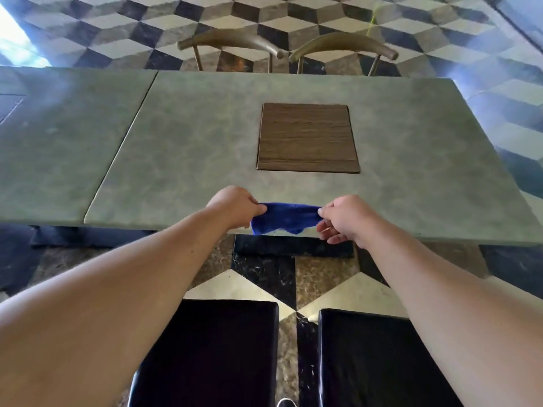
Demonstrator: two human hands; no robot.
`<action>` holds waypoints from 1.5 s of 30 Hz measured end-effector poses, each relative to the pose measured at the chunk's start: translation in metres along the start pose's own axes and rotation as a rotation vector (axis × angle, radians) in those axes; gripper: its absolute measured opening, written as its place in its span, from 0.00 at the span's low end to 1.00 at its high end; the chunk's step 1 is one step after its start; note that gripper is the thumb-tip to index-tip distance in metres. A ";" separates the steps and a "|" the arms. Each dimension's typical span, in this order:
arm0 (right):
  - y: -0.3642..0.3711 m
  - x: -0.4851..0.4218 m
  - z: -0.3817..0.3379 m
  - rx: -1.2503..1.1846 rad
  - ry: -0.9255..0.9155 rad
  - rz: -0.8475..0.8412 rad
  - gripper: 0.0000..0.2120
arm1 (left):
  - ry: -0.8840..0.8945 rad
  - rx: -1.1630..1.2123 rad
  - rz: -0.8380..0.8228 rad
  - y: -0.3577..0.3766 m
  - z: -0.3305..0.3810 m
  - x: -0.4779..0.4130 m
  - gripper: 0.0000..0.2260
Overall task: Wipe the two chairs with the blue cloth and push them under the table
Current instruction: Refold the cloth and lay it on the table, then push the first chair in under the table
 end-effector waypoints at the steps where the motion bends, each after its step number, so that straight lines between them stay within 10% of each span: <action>1: 0.005 -0.009 0.007 -0.058 0.076 -0.009 0.08 | -0.090 0.060 -0.018 0.013 -0.002 -0.007 0.14; 5: 0.019 -0.041 0.008 -0.162 0.001 0.158 0.09 | -0.292 0.415 0.106 0.051 -0.006 -0.026 0.20; 10: 0.089 -0.013 0.002 0.624 -0.759 0.030 0.23 | 0.347 -0.337 0.066 0.095 0.018 -0.006 0.32; 21: 0.089 0.060 -0.003 0.772 -0.809 0.082 0.37 | 0.347 -0.357 0.086 0.039 -0.021 0.059 0.40; 37: 0.244 0.343 0.112 0.827 -0.882 -0.024 0.43 | 0.267 -0.347 0.016 0.023 -0.304 0.301 0.42; 45: 0.292 0.444 0.206 0.879 -0.877 -0.208 0.46 | 0.231 -0.280 -0.270 0.087 -0.373 0.414 0.46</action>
Point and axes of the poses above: each hand's wrist, its own x-axis away from the middle knuckle, its own y-axis out of the palm, z = x × y, the point moved 9 cm from there along -x, towards the middle knuckle, and after that the axes turned 15 degrees about z, right-handed, at the moved point
